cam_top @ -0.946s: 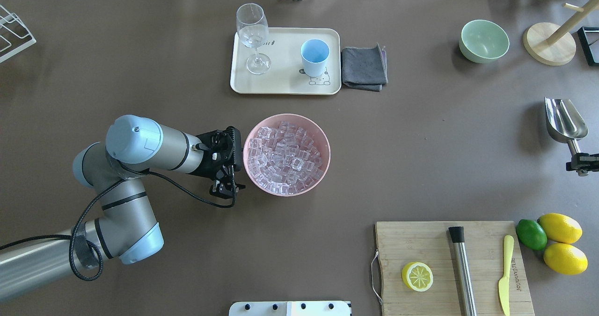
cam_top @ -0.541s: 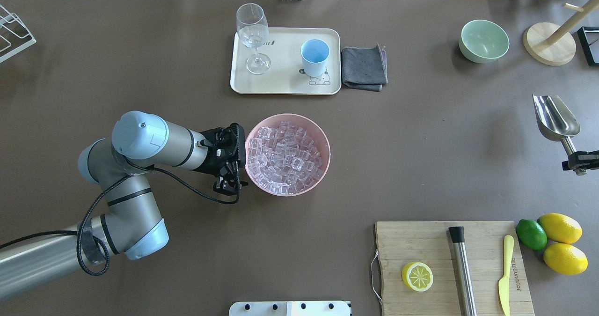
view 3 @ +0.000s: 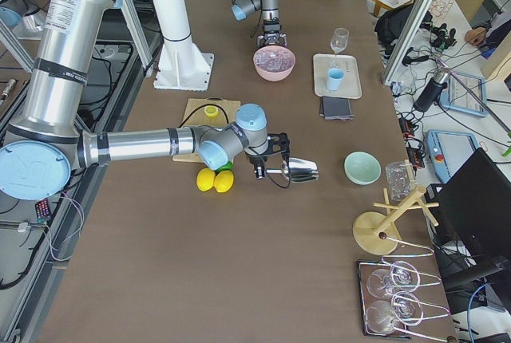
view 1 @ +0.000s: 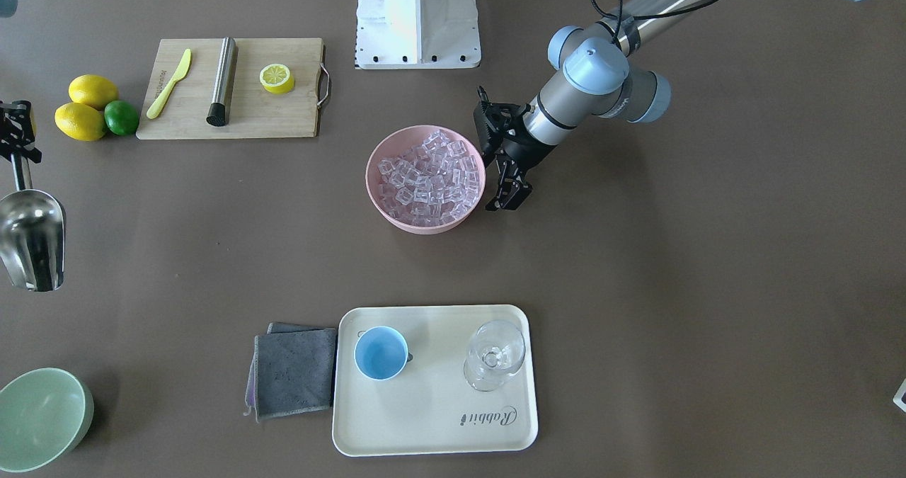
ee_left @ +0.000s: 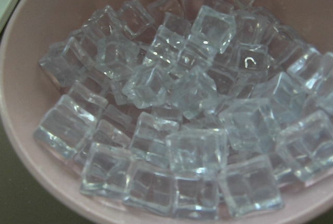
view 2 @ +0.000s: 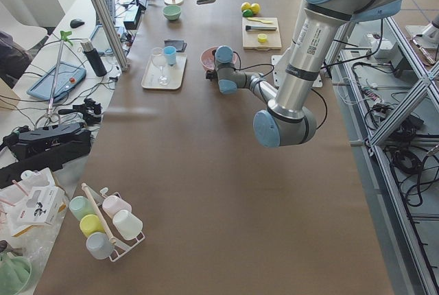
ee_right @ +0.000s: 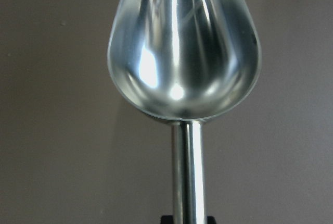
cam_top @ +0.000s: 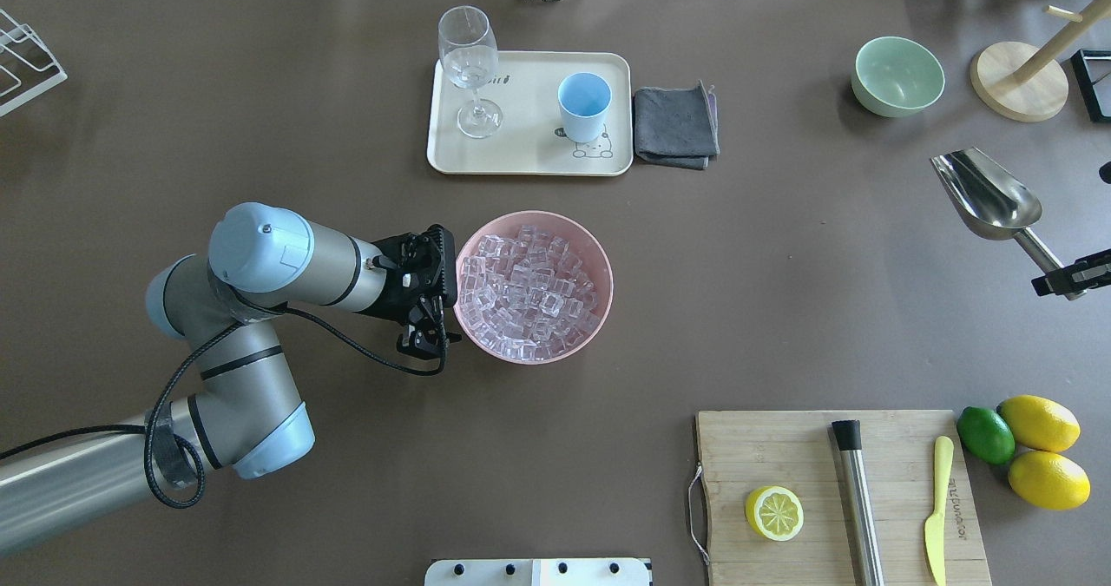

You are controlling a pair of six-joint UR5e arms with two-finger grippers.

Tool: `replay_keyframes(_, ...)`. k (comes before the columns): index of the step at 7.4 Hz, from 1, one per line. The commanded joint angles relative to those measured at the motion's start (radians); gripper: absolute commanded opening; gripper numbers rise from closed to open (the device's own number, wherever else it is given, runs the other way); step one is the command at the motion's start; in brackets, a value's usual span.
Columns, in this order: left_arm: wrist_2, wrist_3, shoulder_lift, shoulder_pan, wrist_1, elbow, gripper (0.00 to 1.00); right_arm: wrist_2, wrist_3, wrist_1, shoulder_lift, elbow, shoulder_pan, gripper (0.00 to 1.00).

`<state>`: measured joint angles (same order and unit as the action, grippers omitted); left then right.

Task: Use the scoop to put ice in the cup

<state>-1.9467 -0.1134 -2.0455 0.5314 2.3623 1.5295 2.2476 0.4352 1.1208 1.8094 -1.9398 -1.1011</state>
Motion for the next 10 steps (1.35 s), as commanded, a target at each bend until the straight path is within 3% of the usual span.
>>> replay_keyframes(1,-0.001,0.000,0.002,0.004,0.000,0.000,0.99,0.017,-0.289,0.052,-0.048,-0.044,-0.029,0.00)
replay_keyframes(2,0.000,0.000,0.002,0.005,0.000,0.000,0.99,-0.014,-0.470,0.150,-0.089,-0.060,-0.037,0.00)
replay_keyframes(4,0.000,0.000,0.002,0.005,0.000,0.000,0.99,-0.054,-0.634,0.382,-0.142,-0.207,-0.034,0.00)
replay_keyframes(5,0.000,0.000,0.002,0.005,0.000,0.000,0.99,-0.128,-0.723,0.563,-0.244,-0.273,0.018,0.00)
replay_keyframes(6,0.000,0.000,0.002,0.005,0.000,0.000,0.99,-0.216,-0.834,0.816,-0.401,-0.315,0.096,0.00)
replay_keyframes(7,0.000,0.000,0.002,0.005,0.000,0.000,0.99,-0.315,-0.886,0.964,-0.521,-0.329,0.207,0.00)
replay_keyframes(8,0.000,0.000,0.002,0.005,0.000,0.000,0.99,-0.395,-0.920,0.979,-0.553,-0.329,0.286,0.00)
replay_keyframes(9,0.000,0.001,0.002,0.005,0.000,0.000,0.99,-0.398,-0.952,0.997,-0.586,-0.324,0.306,0.00)
replay_keyframes(10,0.000,0.001,0.002,0.005,0.000,0.000,0.99,-0.422,-0.960,1.105,-0.678,-0.309,0.335,0.00)
